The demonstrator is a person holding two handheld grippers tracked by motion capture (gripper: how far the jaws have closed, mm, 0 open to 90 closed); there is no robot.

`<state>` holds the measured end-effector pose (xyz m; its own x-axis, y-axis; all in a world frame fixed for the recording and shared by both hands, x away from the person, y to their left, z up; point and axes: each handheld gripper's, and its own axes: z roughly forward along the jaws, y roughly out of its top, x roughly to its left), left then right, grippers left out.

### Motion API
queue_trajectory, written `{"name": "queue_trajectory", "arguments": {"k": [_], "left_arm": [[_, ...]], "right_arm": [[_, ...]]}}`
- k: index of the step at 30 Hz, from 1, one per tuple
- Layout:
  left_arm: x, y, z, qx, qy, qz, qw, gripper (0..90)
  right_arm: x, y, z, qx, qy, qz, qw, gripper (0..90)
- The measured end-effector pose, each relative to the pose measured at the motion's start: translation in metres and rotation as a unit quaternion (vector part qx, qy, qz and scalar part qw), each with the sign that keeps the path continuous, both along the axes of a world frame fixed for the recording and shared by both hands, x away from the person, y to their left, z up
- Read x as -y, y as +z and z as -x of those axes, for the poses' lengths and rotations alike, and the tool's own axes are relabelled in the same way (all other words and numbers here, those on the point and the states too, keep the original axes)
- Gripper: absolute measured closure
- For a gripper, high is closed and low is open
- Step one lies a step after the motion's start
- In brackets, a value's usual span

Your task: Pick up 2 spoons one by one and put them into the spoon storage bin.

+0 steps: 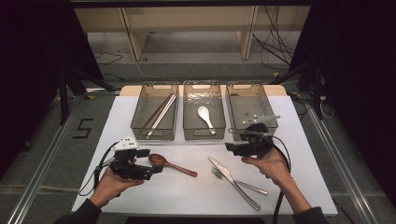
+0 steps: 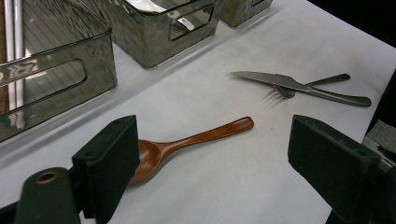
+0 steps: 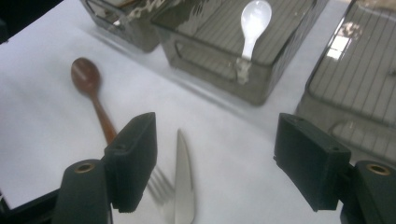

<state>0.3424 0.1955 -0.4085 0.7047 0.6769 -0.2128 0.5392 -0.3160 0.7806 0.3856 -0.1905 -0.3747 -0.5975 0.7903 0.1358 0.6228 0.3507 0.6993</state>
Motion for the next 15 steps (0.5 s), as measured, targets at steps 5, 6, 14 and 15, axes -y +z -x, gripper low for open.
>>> {"name": "queue_trajectory", "arguments": {"k": [5, 6, 14, 15], "left_arm": [[0.005, 0.000, -0.004, -0.004, -0.002, -0.003, 1.0000, 16.6], [0.006, -0.001, -0.006, -0.007, -0.003, -0.002, 1.0000, 16.6], [0.019, -0.005, -0.014, -0.016, -0.012, -0.014, 0.9997, 16.9], [0.021, -0.006, -0.016, -0.018, -0.013, -0.014, 0.9996, 16.9]], "right_arm": [[0.009, -0.013, 0.025, -0.002, -0.009, -0.005, 0.9999, 30.8], [0.010, -0.014, 0.028, -0.002, -0.010, -0.005, 0.9999, 30.8], [0.018, -0.022, 0.060, 0.013, -0.011, -0.012, 0.9998, 30.3], [0.019, -0.023, 0.063, 0.013, -0.012, -0.013, 0.9998, 29.9]]}}
